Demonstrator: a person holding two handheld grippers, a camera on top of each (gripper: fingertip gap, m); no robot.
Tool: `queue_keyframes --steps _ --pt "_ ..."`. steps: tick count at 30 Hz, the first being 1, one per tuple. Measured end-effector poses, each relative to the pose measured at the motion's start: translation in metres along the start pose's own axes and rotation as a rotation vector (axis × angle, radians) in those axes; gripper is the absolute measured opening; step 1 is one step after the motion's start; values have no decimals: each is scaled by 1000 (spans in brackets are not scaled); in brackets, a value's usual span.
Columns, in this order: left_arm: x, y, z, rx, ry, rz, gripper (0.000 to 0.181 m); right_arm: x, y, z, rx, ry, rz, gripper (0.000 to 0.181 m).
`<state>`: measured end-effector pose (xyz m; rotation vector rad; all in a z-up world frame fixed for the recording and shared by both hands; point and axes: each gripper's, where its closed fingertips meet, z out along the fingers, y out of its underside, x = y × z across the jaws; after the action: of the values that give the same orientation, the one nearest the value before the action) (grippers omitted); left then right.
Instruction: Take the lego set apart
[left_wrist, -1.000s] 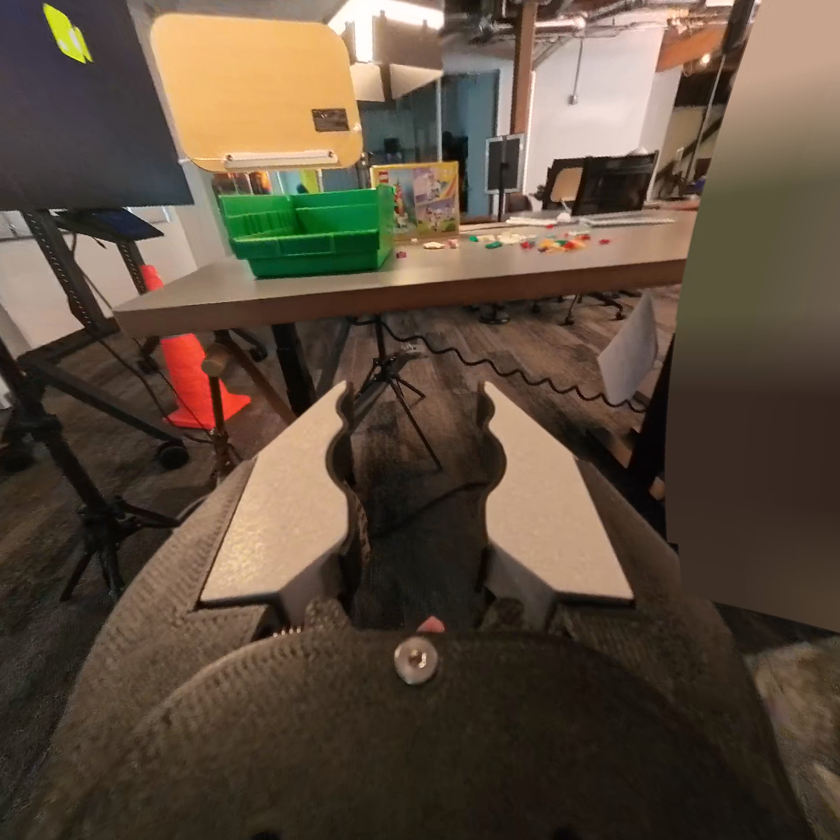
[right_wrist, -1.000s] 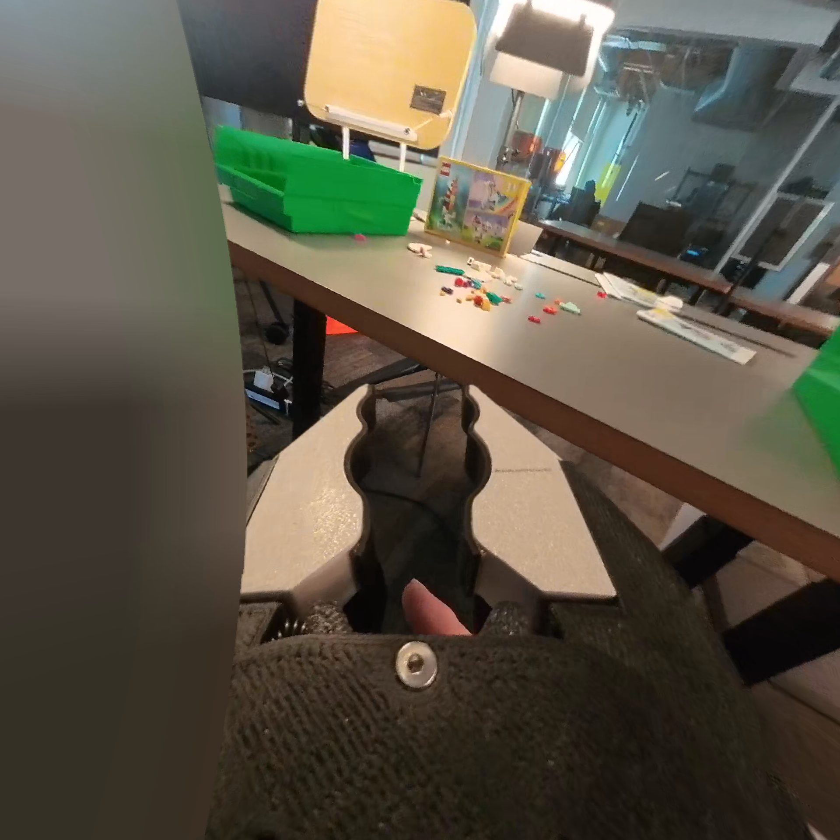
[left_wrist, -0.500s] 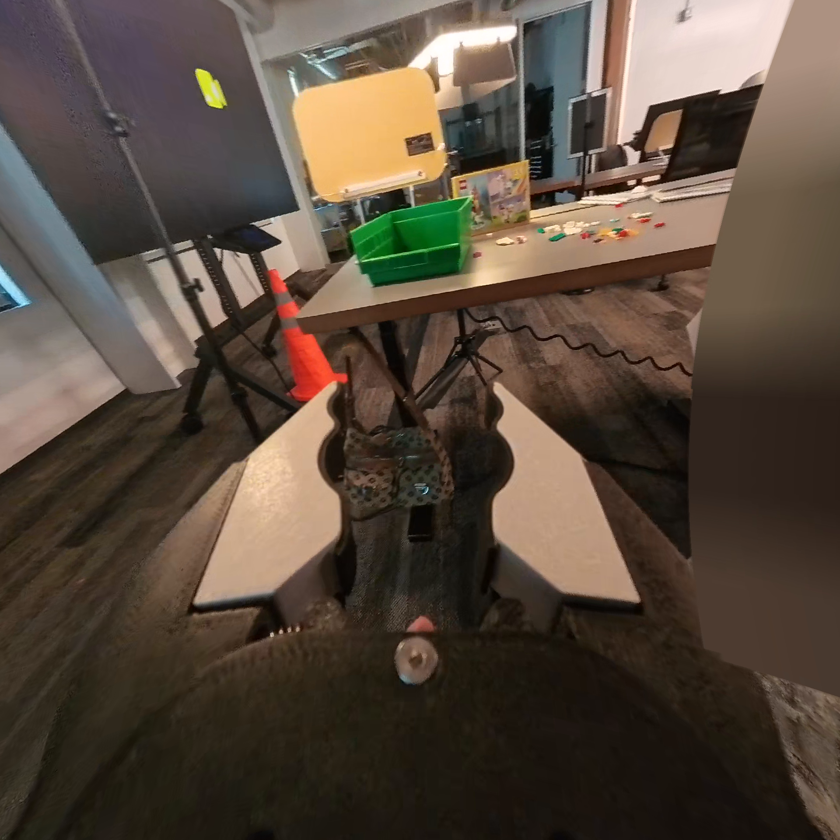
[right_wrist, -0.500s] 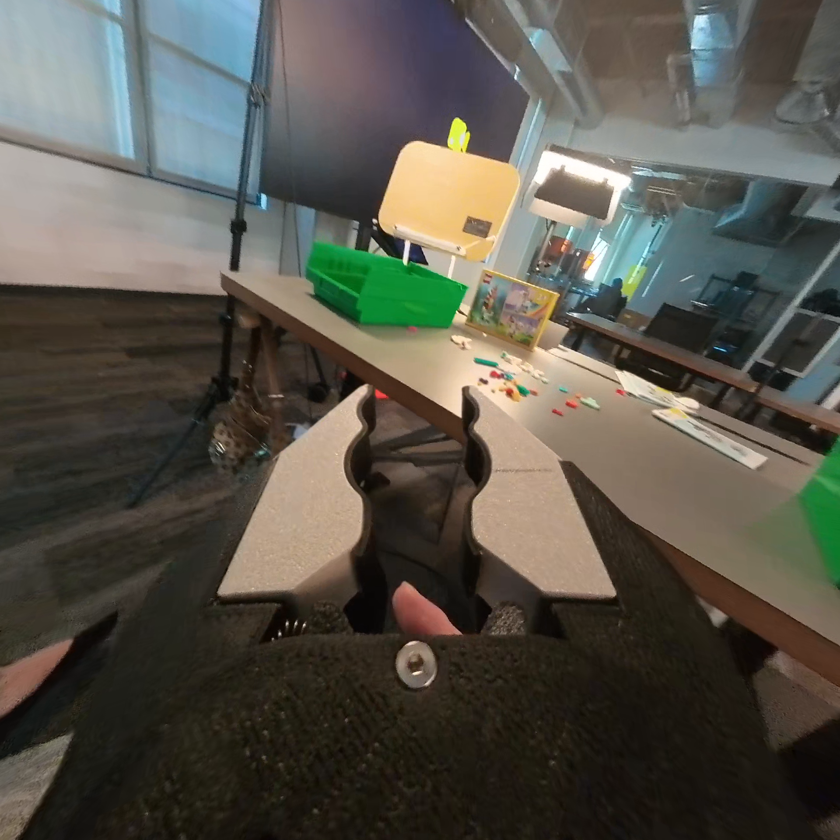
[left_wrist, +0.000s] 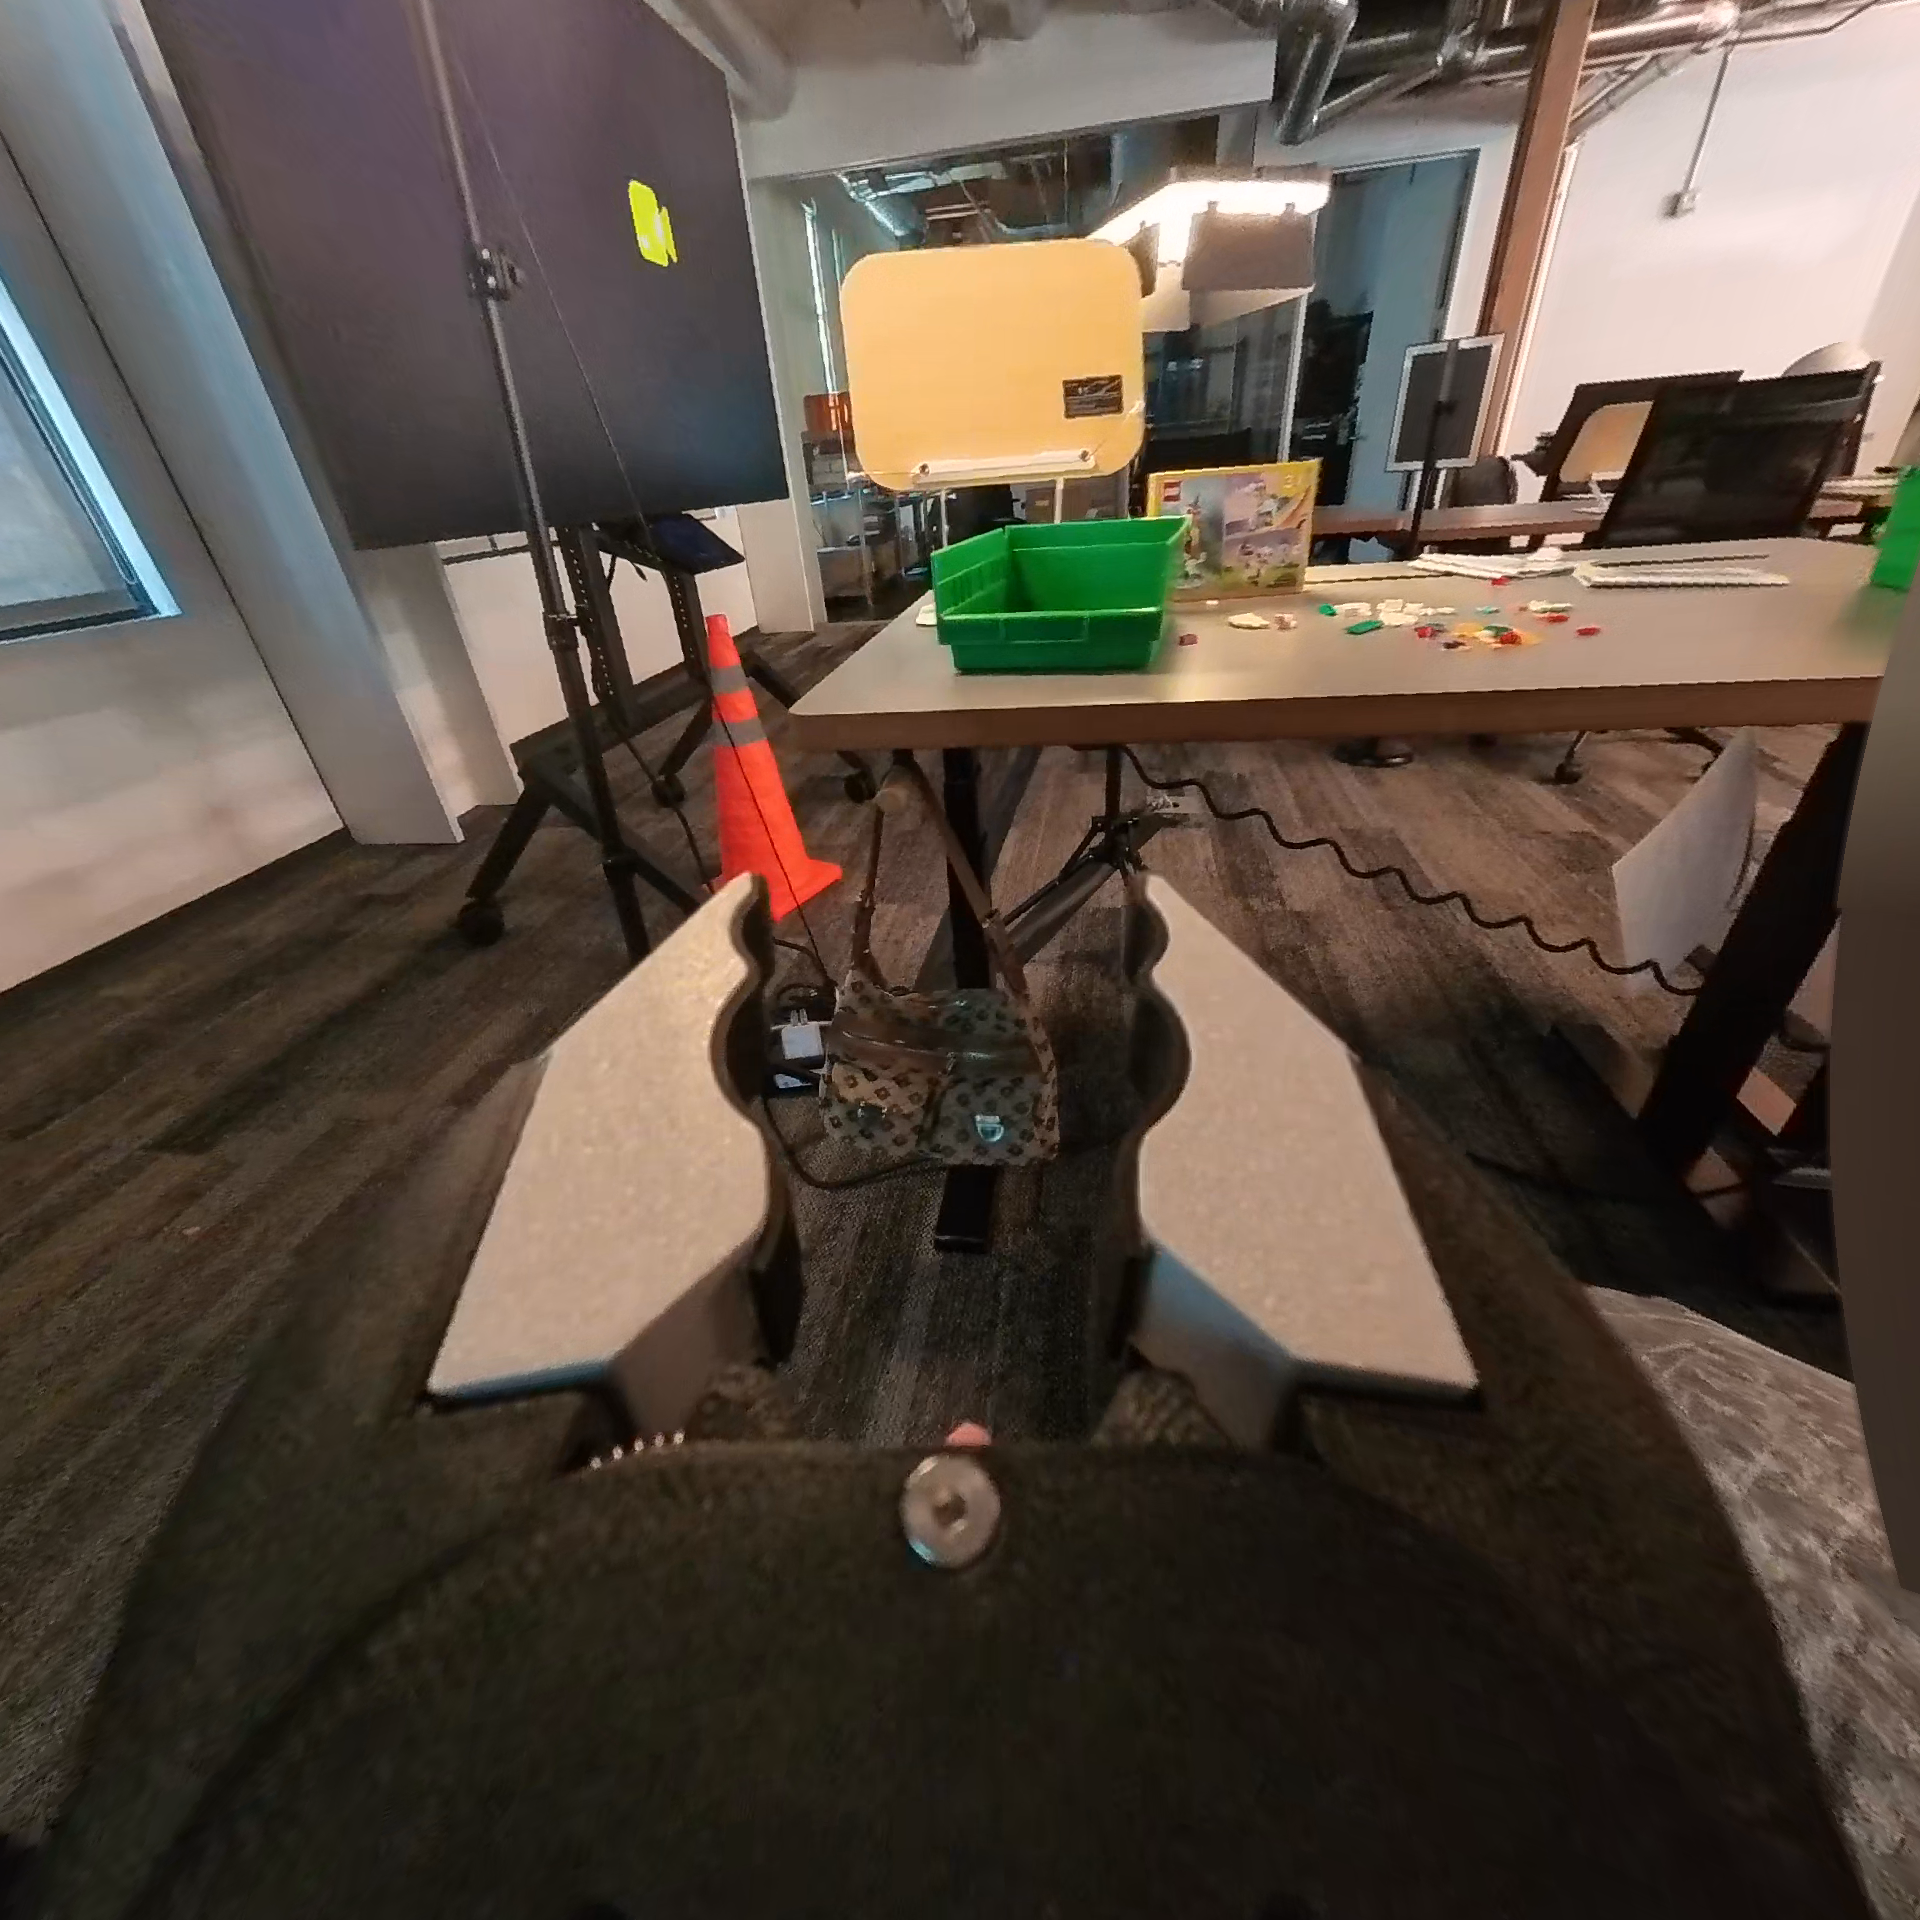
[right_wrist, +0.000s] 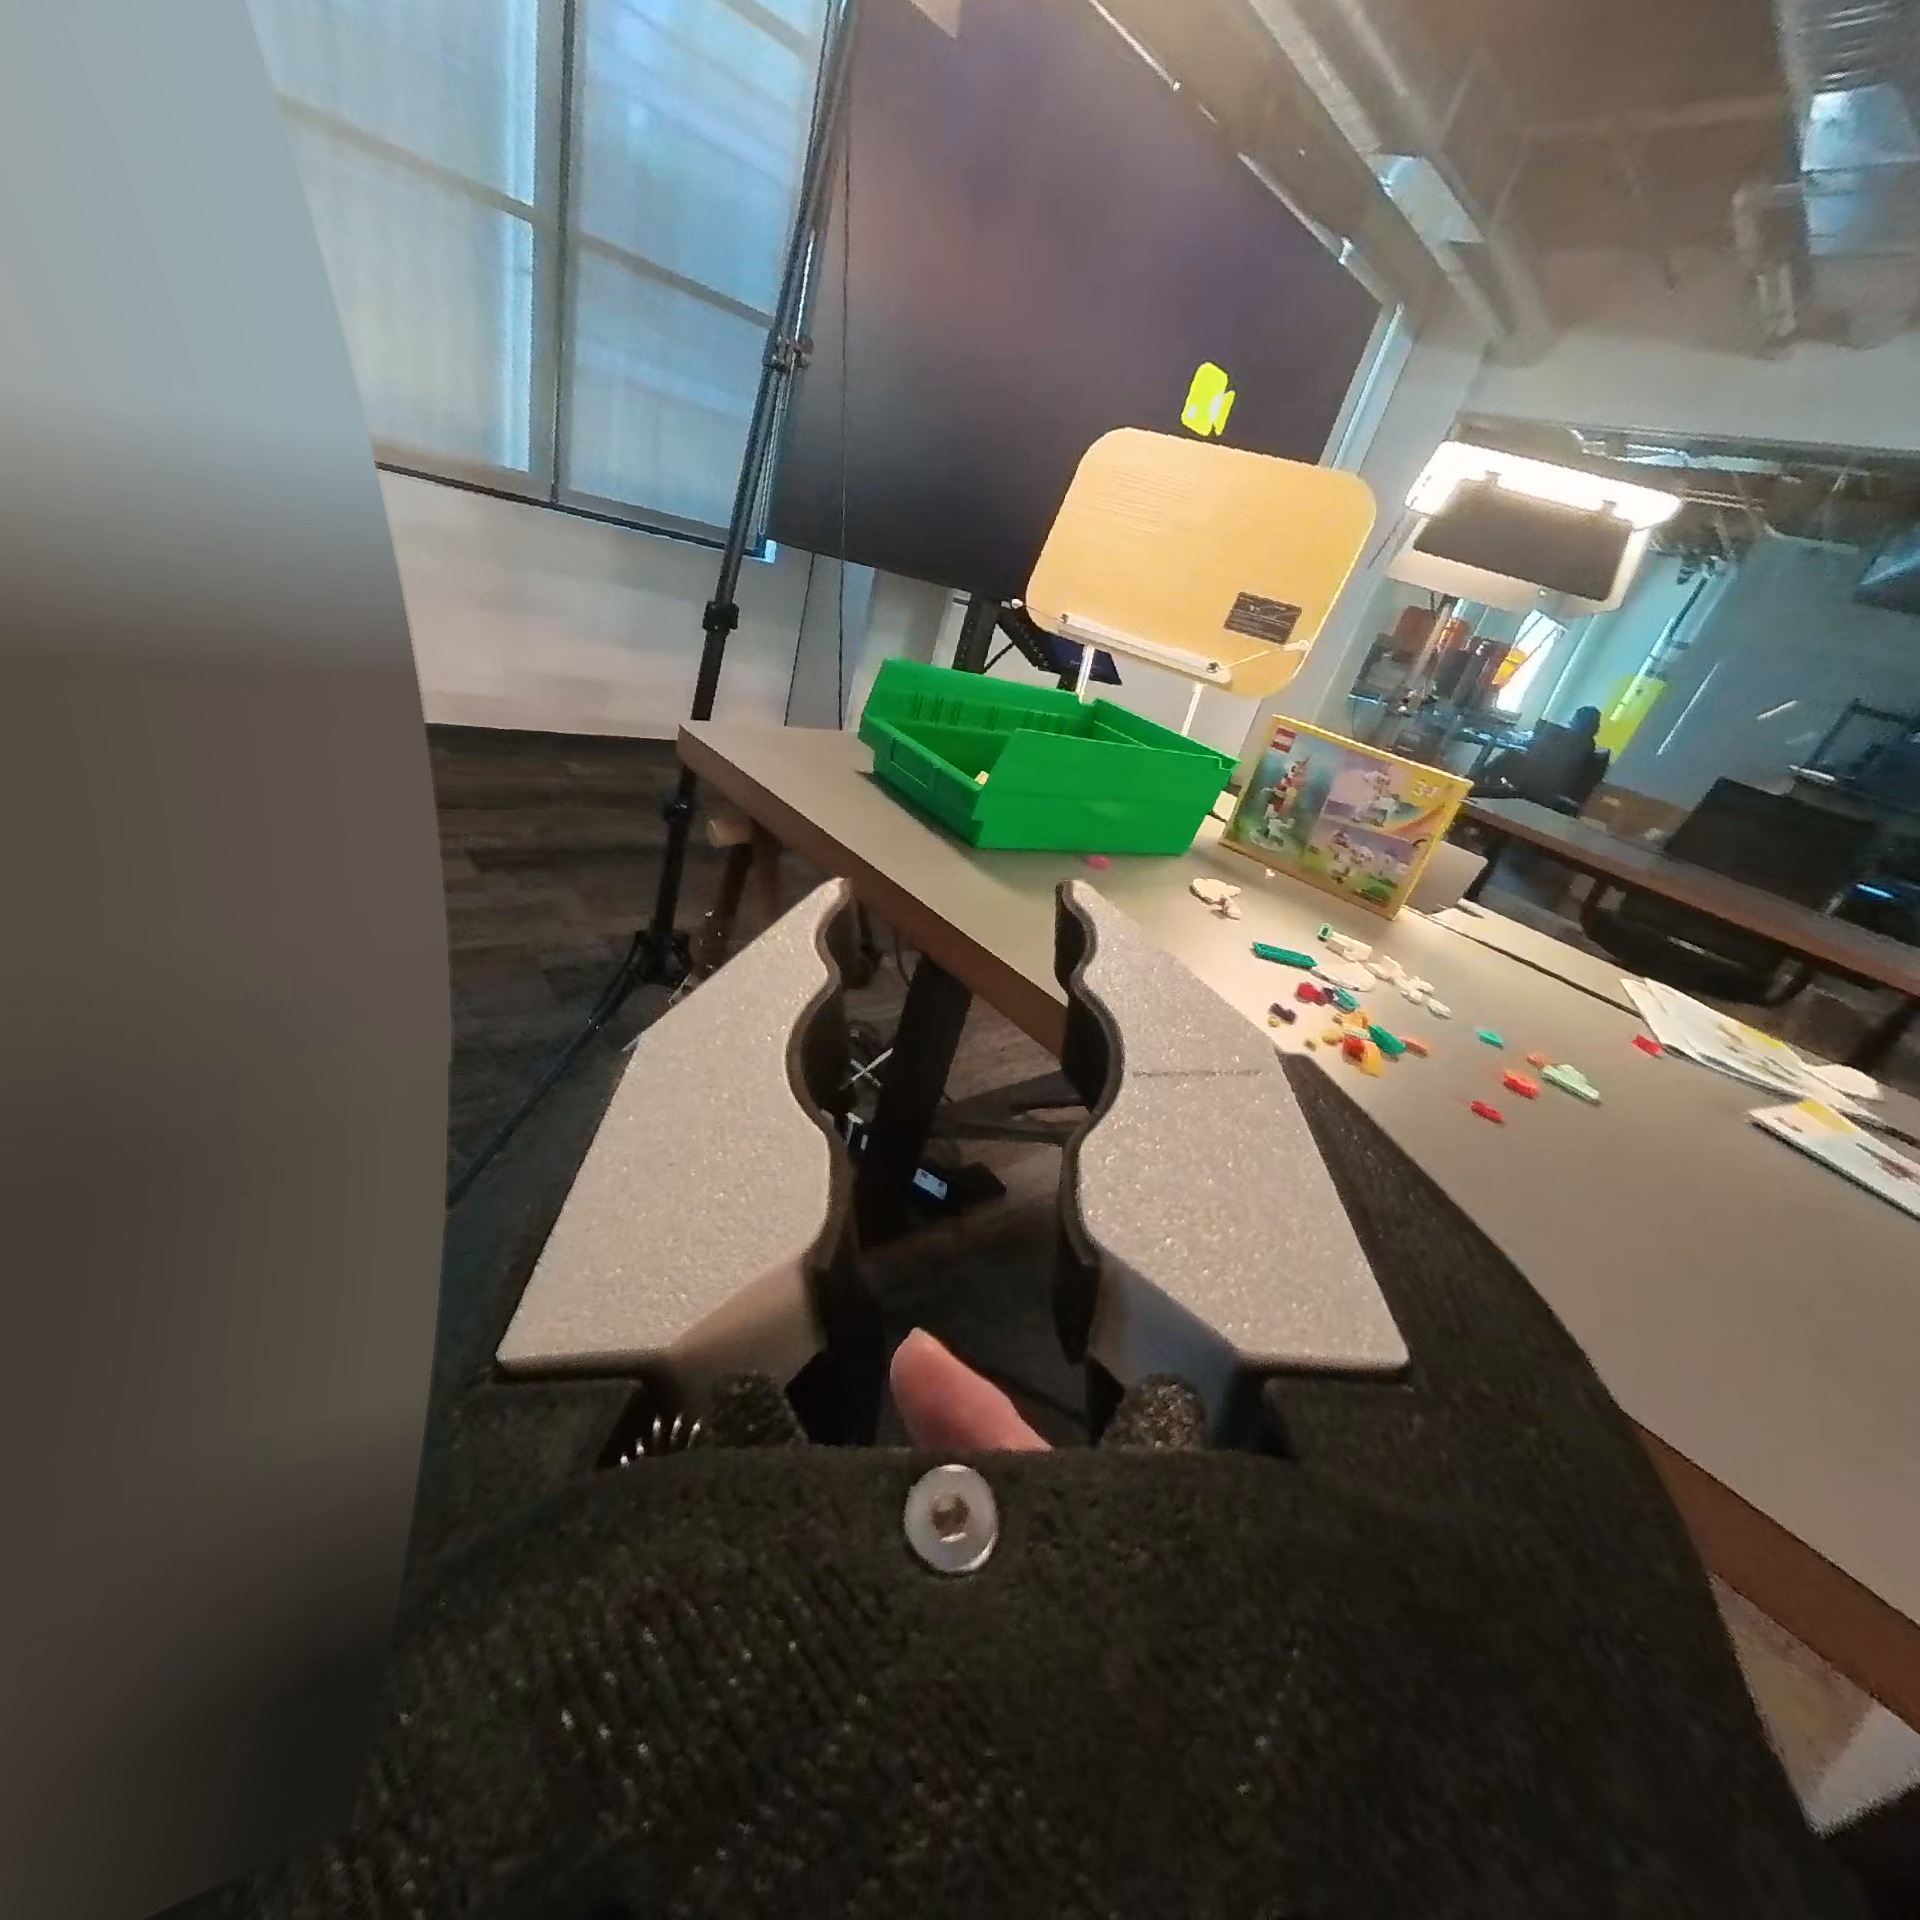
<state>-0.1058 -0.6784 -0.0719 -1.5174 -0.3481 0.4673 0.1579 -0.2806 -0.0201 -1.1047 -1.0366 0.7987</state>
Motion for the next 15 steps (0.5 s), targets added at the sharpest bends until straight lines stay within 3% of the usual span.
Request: queue_keyframes --steps 6,15 --pt "16 -3 48 52 105 -96 67 8 12 10 20 52 15 35" --pt "89 -7 173 119 401 -189 70 54 33 15 -23 184 47 35"
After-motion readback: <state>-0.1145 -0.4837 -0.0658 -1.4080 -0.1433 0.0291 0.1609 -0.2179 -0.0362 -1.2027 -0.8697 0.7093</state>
